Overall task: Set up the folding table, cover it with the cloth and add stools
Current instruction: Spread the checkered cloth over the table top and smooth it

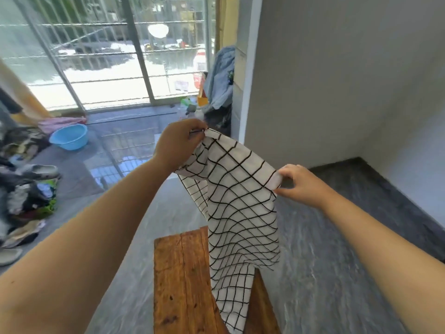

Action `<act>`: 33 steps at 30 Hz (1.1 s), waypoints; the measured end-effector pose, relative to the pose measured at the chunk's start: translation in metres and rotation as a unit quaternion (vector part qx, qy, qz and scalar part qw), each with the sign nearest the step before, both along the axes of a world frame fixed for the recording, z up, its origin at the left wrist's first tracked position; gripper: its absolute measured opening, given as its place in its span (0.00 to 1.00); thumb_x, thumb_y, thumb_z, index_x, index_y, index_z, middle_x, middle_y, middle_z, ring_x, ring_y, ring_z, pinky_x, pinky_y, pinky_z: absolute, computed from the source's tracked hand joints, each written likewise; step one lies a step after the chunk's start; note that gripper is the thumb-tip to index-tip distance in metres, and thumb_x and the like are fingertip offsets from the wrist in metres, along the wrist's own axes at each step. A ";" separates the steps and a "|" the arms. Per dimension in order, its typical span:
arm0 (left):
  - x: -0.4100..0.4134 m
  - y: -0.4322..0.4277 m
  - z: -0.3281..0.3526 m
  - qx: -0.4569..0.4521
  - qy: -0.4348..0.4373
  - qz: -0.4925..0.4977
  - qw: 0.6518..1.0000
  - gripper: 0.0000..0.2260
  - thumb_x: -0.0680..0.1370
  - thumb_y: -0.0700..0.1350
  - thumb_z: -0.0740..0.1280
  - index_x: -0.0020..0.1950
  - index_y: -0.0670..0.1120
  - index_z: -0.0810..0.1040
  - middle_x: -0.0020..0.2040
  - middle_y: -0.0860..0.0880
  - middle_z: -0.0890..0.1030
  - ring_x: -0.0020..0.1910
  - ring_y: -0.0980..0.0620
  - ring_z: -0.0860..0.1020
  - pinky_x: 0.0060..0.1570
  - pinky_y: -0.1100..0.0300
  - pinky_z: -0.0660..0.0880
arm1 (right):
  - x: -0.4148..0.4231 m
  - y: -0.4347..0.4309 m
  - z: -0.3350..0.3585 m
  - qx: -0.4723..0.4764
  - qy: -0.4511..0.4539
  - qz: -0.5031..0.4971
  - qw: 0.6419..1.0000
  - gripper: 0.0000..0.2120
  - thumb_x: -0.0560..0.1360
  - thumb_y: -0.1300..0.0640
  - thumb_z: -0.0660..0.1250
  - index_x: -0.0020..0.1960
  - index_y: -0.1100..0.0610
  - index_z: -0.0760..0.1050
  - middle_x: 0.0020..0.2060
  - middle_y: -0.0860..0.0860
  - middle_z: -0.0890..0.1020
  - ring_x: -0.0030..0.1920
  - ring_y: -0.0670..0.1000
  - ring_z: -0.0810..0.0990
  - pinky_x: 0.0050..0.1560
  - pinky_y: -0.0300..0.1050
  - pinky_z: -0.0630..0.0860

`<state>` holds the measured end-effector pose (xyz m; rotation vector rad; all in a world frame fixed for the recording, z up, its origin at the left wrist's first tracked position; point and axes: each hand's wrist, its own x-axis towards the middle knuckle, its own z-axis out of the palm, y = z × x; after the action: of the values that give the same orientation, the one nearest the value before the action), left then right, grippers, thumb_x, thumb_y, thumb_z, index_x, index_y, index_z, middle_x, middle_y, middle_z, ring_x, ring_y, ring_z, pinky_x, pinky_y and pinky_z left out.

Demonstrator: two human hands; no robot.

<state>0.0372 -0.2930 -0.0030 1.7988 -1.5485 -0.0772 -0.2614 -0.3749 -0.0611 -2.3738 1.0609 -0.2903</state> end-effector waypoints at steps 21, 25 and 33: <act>0.179 0.033 -0.018 -0.050 0.022 0.318 0.947 0.11 0.78 0.42 0.63 0.58 0.45 0.80 0.50 0.49 0.81 0.48 0.53 0.76 0.45 0.61 0.68 | 0.203 -0.095 -0.048 -0.139 0.096 0.212 0.963 0.07 0.72 0.55 0.68 0.40 0.49 0.70 0.34 0.41 0.70 0.47 0.52 0.72 0.47 0.48 0.67; 0.203 0.035 -0.024 -0.080 0.021 0.336 0.938 0.11 0.78 0.42 0.61 0.56 0.46 0.80 0.51 0.48 0.82 0.49 0.49 0.78 0.45 0.60 0.69 | 0.214 -0.108 -0.059 -0.115 0.054 0.097 0.987 0.18 0.74 0.51 0.66 0.30 0.53 0.63 0.31 0.49 0.72 0.43 0.54 0.70 0.42 0.48 0.66; 0.223 0.028 -0.042 -0.055 0.013 0.347 0.936 0.12 0.78 0.42 0.61 0.58 0.45 0.80 0.53 0.46 0.82 0.48 0.51 0.78 0.47 0.60 0.70 | 0.207 -0.116 -0.087 -0.029 -0.042 -0.001 0.999 0.06 0.78 0.54 0.64 0.45 0.55 0.77 0.37 0.49 0.79 0.39 0.52 0.74 0.36 0.44 0.64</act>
<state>0.2602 -0.2649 -0.0455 2.1339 -0.8038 0.3173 -0.0541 -0.4912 -0.1478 -2.3895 1.0300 -0.4223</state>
